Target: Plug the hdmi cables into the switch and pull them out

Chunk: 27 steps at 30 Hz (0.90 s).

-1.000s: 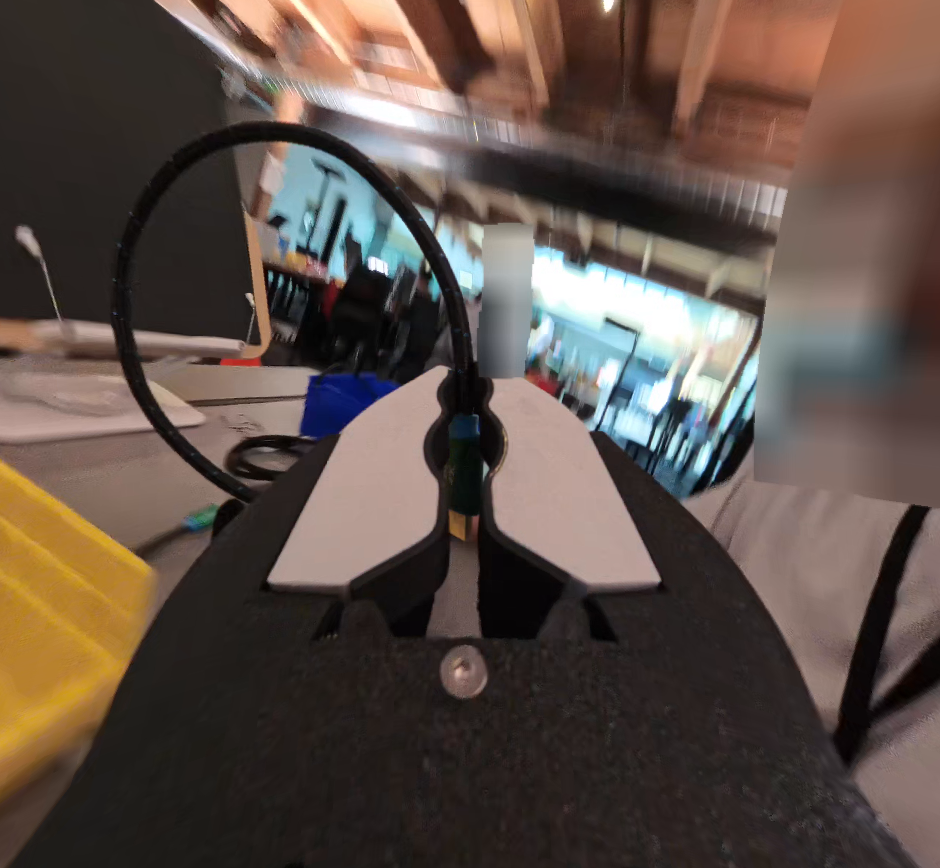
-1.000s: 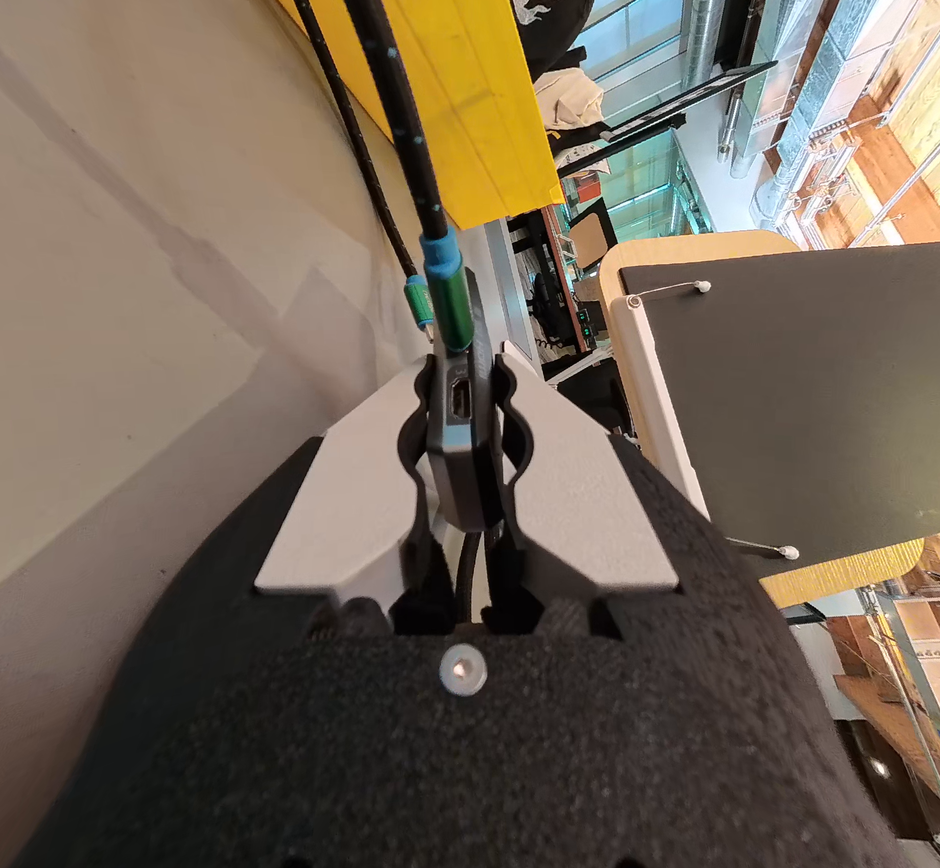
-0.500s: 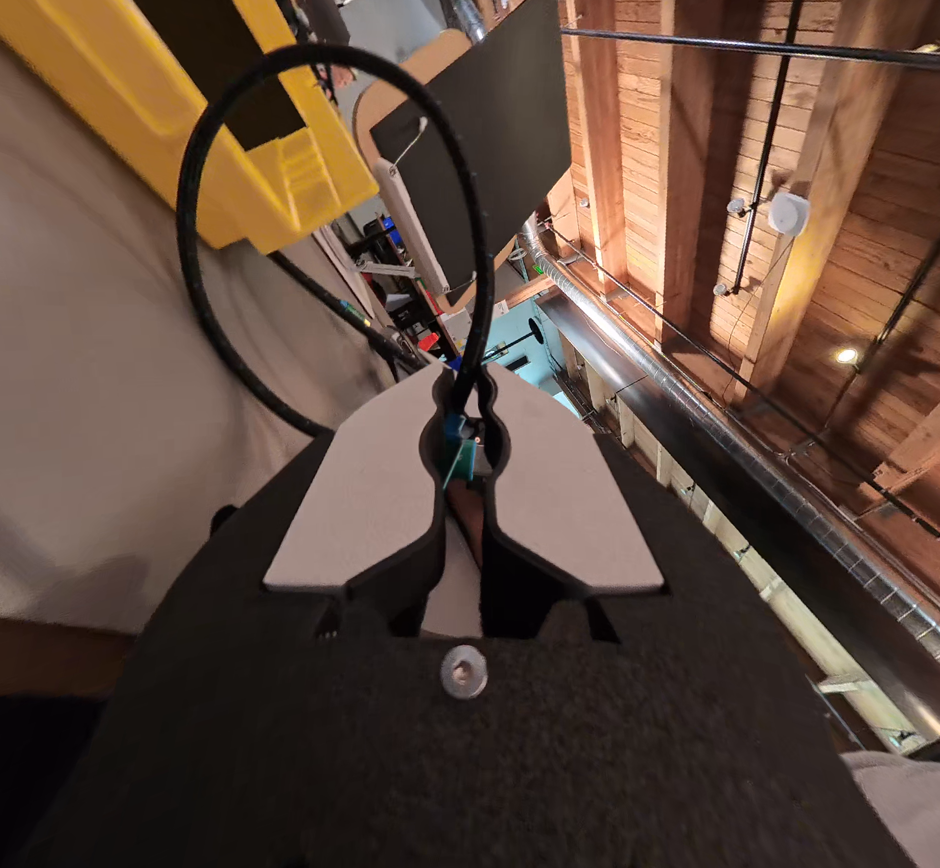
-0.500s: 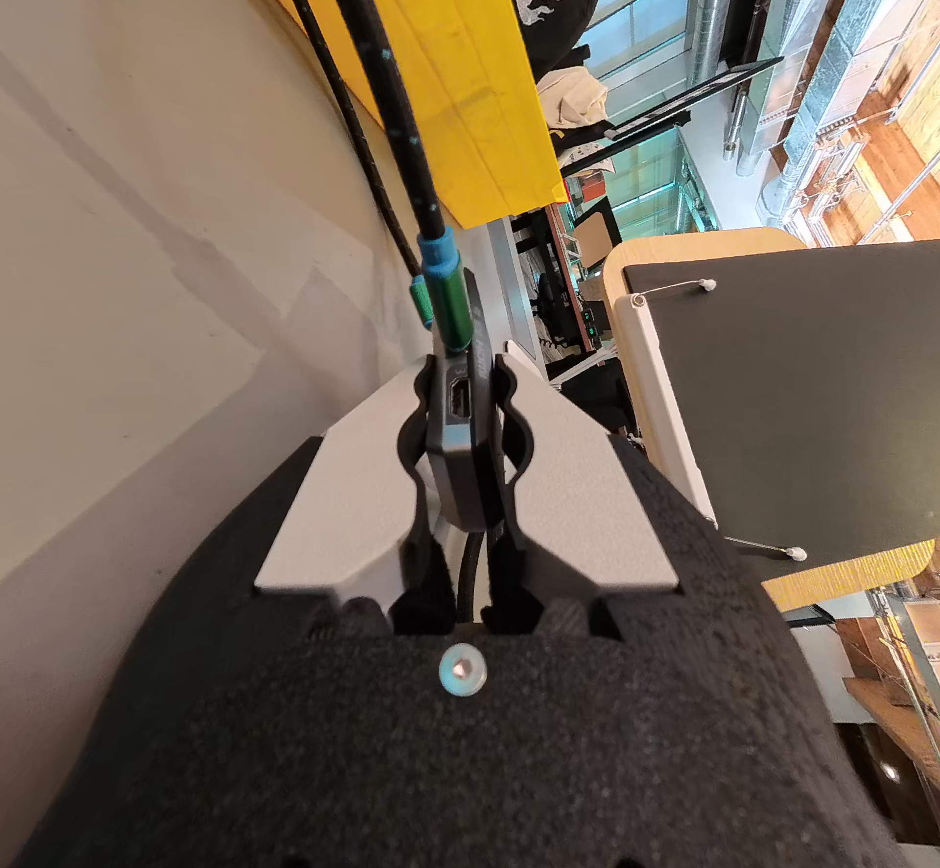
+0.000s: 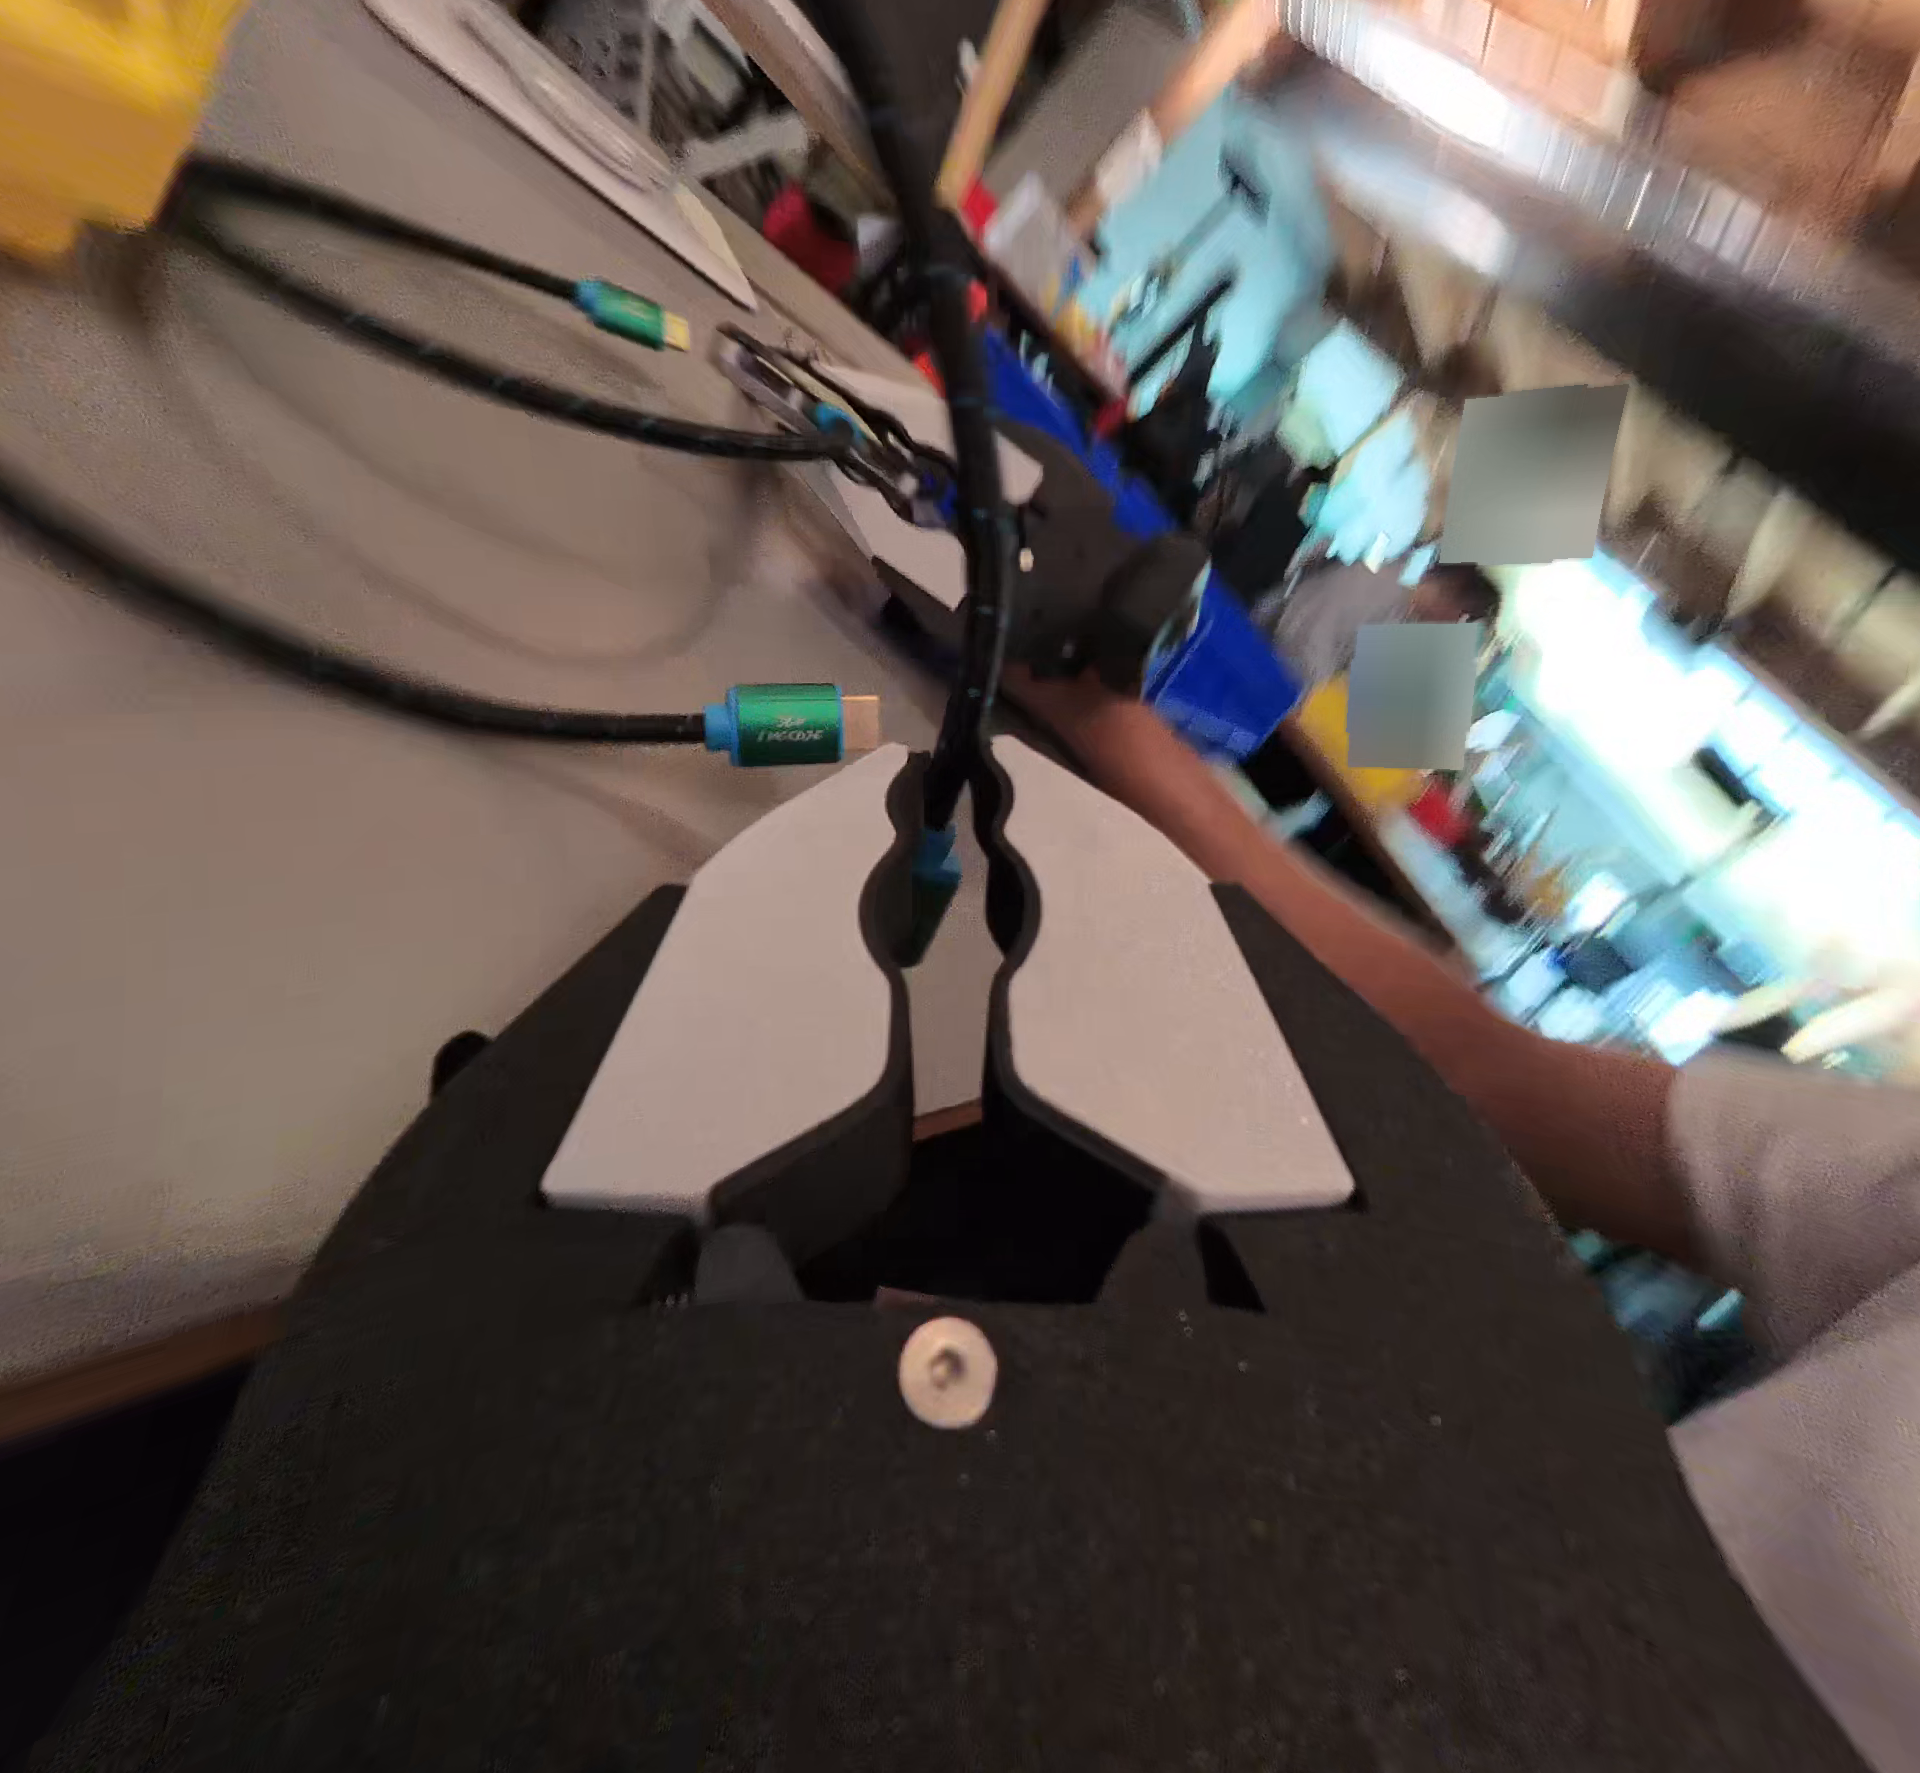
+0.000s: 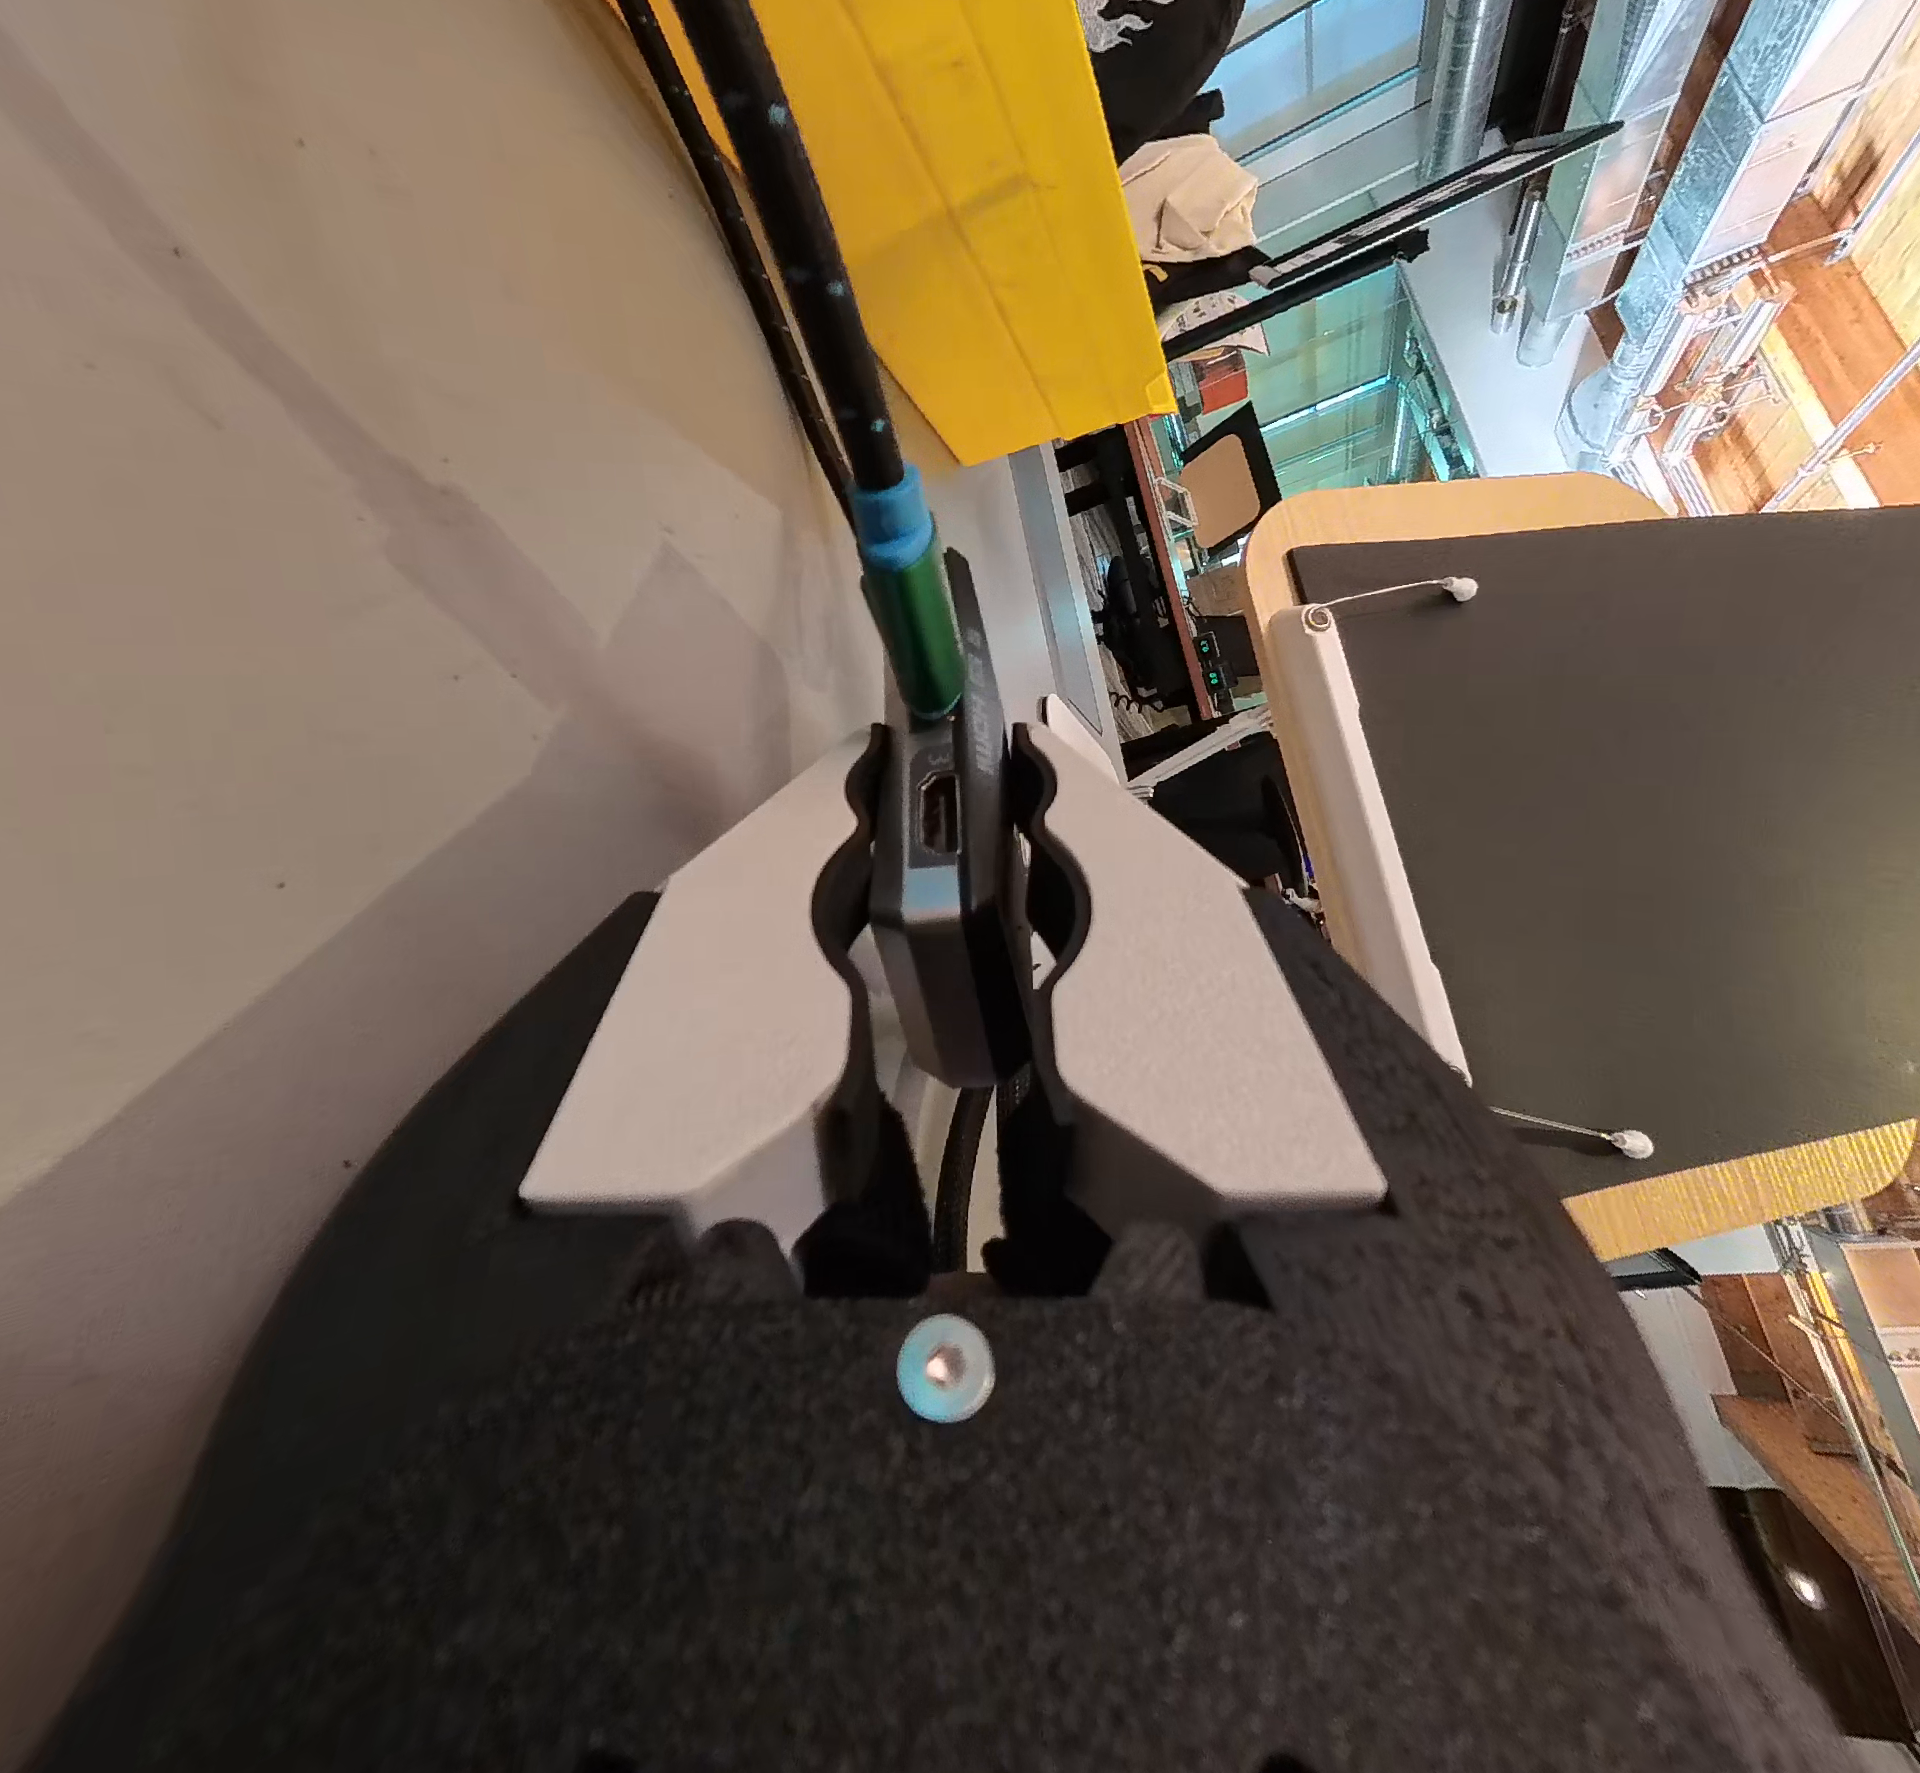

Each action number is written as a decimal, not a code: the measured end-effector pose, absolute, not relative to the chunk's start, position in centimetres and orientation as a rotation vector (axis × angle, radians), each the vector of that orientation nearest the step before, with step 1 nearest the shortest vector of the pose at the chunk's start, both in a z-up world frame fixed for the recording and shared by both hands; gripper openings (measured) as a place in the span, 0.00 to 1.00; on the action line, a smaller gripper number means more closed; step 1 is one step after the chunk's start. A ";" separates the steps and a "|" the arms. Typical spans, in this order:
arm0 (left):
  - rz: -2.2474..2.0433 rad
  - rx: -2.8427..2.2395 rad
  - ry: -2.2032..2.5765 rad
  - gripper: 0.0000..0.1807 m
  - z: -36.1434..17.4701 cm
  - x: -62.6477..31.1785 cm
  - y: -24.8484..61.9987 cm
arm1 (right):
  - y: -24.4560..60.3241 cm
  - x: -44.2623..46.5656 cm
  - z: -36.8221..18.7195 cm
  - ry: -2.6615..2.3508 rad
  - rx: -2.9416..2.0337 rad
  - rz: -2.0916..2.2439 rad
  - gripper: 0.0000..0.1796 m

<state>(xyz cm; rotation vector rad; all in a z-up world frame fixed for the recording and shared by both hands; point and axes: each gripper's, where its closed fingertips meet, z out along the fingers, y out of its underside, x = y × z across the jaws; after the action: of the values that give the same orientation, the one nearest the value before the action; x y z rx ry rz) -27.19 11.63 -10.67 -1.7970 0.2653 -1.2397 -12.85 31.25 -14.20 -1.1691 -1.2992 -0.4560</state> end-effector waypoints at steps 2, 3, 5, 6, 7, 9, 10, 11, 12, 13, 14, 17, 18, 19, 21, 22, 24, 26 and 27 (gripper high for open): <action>-1.048 -1.840 0.580 0.03 -10.1 -26.4 11.5 | 31.3 -12.9 -14.2 -1.299 -1.170 -0.454 0.13; -0.950 -1.861 0.730 0.03 -9.9 -26.3 11.6 | 31.3 -12.9 -14.2 -1.299 -1.170 -0.454 0.13; -0.782 -1.879 1.029 0.03 -9.8 -26.5 11.7 | 31.3 -12.9 -14.2 -1.299 -1.170 -0.453 0.13; -0.697 -1.871 1.200 0.03 -9.9 -26.8 11.6 | 31.3 -12.9 -14.2 -1.300 -1.170 -0.454 0.13; -0.574 -1.847 1.350 0.03 -9.9 -27.5 11.9 | 31.3 -12.9 -14.2 -1.300 -1.170 -0.454 0.13; -0.318 -1.750 1.669 0.03 -10.0 -28.9 12.2 | 31.3 -12.9 -14.2 -1.301 -1.170 -0.455 0.13; -0.213 -1.668 1.855 0.03 -10.3 -29.6 11.8 | 31.3 -12.9 -14.2 -1.301 -1.169 -0.456 0.13; -0.110 -1.559 2.016 0.03 -10.7 -30.4 11.4 | 31.3 -12.9 -14.3 -1.302 -1.169 -0.457 0.13; -0.015 -1.476 2.141 0.03 -11.2 -31.2 11.4 | 31.3 -12.9 -14.3 -1.303 -1.168 -0.458 0.13; 0.076 -1.444 2.229 0.04 -11.9 -32.2 11.7 | 31.3 -12.9 -14.3 -1.304 -1.168 -0.458 0.13; 0.151 -1.432 2.283 0.04 -12.5 -33.1 12.2 | 31.3 -12.9 -14.3 -1.304 -1.168 -0.458 0.13; 0.257 -1.370 2.341 0.04 -14.1 -35.3 14.3 | 31.3 -12.9 -14.5 -1.315 -1.173 -0.456 0.13; 0.313 -1.364 2.340 0.04 -14.5 -36.4 15.4 | 31.3 -12.9 -14.6 -1.320 -1.168 -0.468 0.13; 0.389 -1.372 2.327 0.04 -14.8 -37.7 16.7 | 31.3 -12.9 -14.5 -1.320 -1.166 -0.474 0.13; 0.496 -1.442 2.261 0.04 -15.1 -40.4 19.0 | 31.3 -12.9 -14.6 -1.318 -1.170 -0.464 0.13; 0.512 -1.494 2.210 0.05 -15.2 -41.6 19.9 | 31.3 -12.9 -14.5 -1.313 -1.169 -0.464 0.13; 0.492 -1.637 2.109 0.06 -15.4 -44.2 20.6 | 31.3 -12.9 -14.5 -1.315 -1.173 -0.462 0.13; 0.432 -1.807 1.934 0.08 -15.1 -46.3 20.9 | 31.3 -12.9 -14.5 -1.317 -1.169 -0.473 0.13; 0.428 -1.886 1.797 0.09 -14.6 -47.4 21.4 | 31.3 -12.9 -14.5 -1.313 -1.169 -0.477 0.13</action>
<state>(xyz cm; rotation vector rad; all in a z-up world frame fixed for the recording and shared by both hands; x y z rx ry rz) -47.44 21.45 -14.57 -1.8855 1.7974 0.4280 -12.91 31.32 -14.49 -1.1692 -1.3134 -0.4767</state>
